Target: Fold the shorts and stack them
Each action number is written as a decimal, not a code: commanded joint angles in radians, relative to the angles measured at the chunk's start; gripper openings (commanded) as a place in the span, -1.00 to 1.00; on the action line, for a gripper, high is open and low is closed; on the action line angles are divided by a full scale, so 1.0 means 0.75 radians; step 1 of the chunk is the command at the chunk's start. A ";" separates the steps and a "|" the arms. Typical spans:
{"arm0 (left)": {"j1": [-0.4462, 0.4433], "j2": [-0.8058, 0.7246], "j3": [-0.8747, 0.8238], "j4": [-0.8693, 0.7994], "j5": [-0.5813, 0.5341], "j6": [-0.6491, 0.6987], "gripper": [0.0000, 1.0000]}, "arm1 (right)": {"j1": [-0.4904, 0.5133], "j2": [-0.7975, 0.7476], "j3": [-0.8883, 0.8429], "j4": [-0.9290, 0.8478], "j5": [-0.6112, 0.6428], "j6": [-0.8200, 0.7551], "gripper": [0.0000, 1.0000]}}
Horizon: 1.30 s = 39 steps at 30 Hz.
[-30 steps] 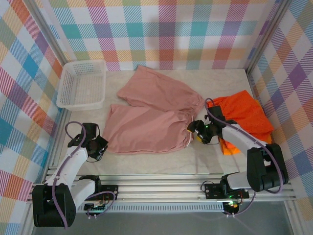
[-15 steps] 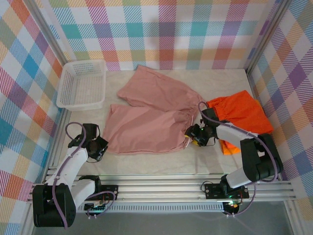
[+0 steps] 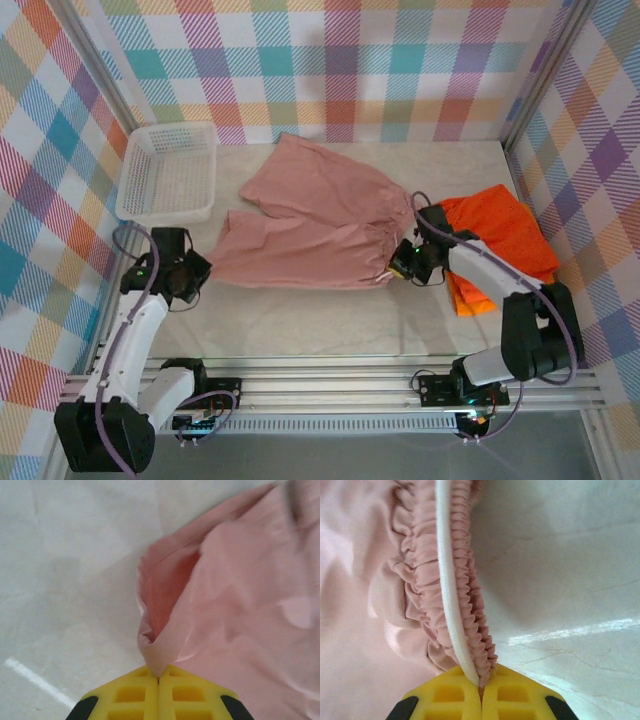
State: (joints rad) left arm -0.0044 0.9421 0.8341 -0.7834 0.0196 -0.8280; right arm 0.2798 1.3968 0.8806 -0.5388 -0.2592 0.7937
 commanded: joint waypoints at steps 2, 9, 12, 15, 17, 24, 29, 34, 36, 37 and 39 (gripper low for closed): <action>-0.007 -0.029 0.247 -0.211 -0.108 0.100 -1.00 | -0.057 -0.125 0.092 -0.204 -0.020 -0.098 -1.00; -0.008 -0.033 0.585 -0.338 -0.181 0.185 -1.00 | -0.079 -0.228 0.208 -0.397 -0.054 -0.178 -1.00; -0.007 -0.039 0.694 -0.371 -0.185 0.215 -1.00 | -0.079 -0.261 0.258 -0.448 -0.075 -0.198 -1.00; -0.007 -0.039 0.802 -0.389 -0.189 0.254 -1.00 | -0.081 -0.287 0.322 -0.491 -0.087 -0.216 -1.00; -0.006 -0.030 0.873 -0.397 -0.186 0.275 -1.00 | -0.082 -0.294 0.367 -0.513 -0.090 -0.229 -1.00; -0.007 0.036 1.036 -0.383 -0.135 0.298 -1.00 | -0.082 -0.314 0.401 -0.585 -0.106 -0.238 -1.00; -0.012 0.136 1.027 -0.302 -0.062 0.295 -1.00 | -0.099 -0.327 0.314 -0.582 -0.021 -0.232 -1.00; -0.064 0.308 0.998 -0.210 -0.065 0.293 -1.00 | -0.151 -0.296 0.190 -0.502 -0.047 -0.200 -1.00; -0.088 0.382 0.992 -0.157 -0.062 0.291 -1.00 | -0.167 -0.273 0.155 -0.459 -0.074 -0.182 -1.00; -0.101 0.425 0.994 -0.128 -0.062 0.290 -1.00 | -0.174 -0.259 0.143 -0.434 -0.088 -0.177 -1.00; -0.120 0.513 1.018 -0.103 -0.066 0.286 -1.00 | -0.185 -0.225 0.135 -0.402 -0.111 -0.162 -1.00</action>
State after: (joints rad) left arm -0.0868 1.2873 1.5787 -0.9646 0.0338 -0.6304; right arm 0.1635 1.2015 0.9989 -0.8677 -0.3767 0.6518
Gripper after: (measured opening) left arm 0.049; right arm 0.057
